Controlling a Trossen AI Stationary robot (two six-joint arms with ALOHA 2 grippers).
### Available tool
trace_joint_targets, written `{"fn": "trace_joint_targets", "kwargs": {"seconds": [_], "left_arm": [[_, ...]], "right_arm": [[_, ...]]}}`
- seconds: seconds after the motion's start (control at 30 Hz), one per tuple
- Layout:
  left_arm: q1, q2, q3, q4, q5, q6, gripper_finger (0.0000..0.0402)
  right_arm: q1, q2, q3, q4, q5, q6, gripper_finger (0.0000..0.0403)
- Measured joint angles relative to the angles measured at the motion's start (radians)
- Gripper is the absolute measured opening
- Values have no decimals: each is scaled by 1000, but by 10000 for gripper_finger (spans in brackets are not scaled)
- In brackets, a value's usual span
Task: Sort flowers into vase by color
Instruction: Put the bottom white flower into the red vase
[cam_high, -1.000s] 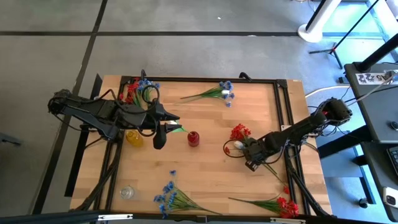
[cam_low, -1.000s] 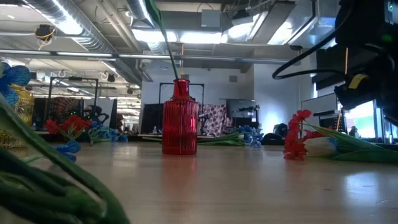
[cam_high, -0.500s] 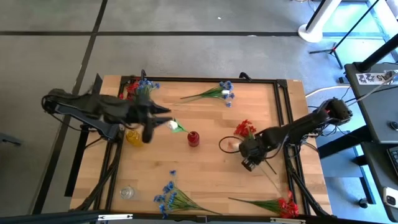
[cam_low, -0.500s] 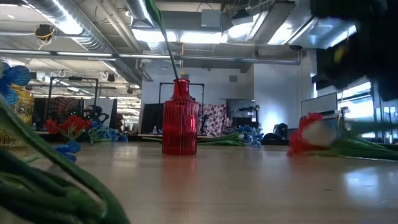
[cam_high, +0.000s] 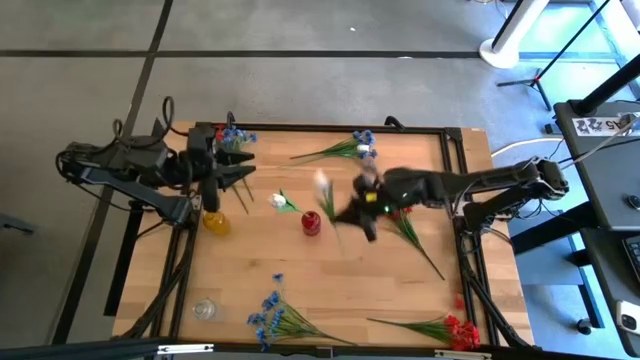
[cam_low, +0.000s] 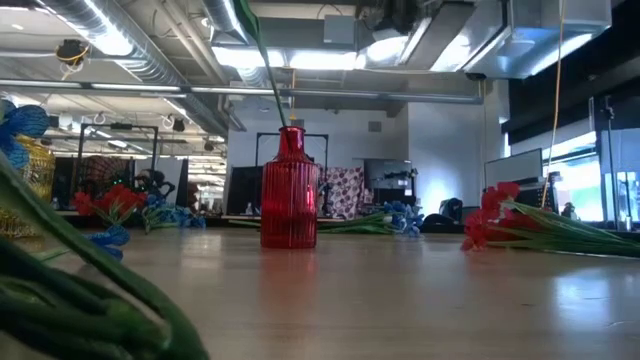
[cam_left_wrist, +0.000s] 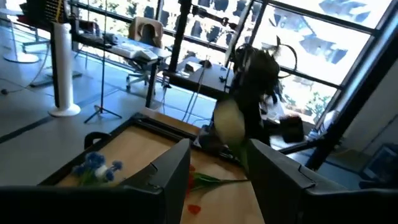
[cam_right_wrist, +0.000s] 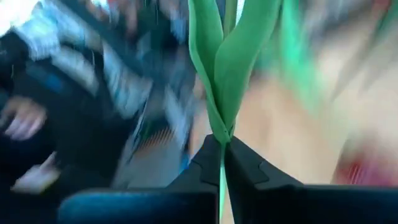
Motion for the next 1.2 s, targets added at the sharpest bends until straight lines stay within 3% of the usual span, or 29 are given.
{"fn": "trace_joint_targets", "kwargs": {"seconds": [0.17,0.33,0.63,0.93,1.03,1.2], "left_arm": [[0,9,0,22,153,-1,156],[0,6,0,25,179,-23,156],[0,5,-1,14,171,-25,156],[12,15,-2,-149,104,-66,156],[35,21,-2,-248,94,-101,156],[97,20,-13,-360,116,-124,144]], "right_arm": [[-6,6,0,235,343,-387,5],[-7,30,1,290,465,-530,8],[-4,133,-1,290,454,-530,6],[-4,142,-1,185,371,-527,18],[-4,142,-1,121,335,-522,44],[-3,142,7,23,288,-497,121]]}}
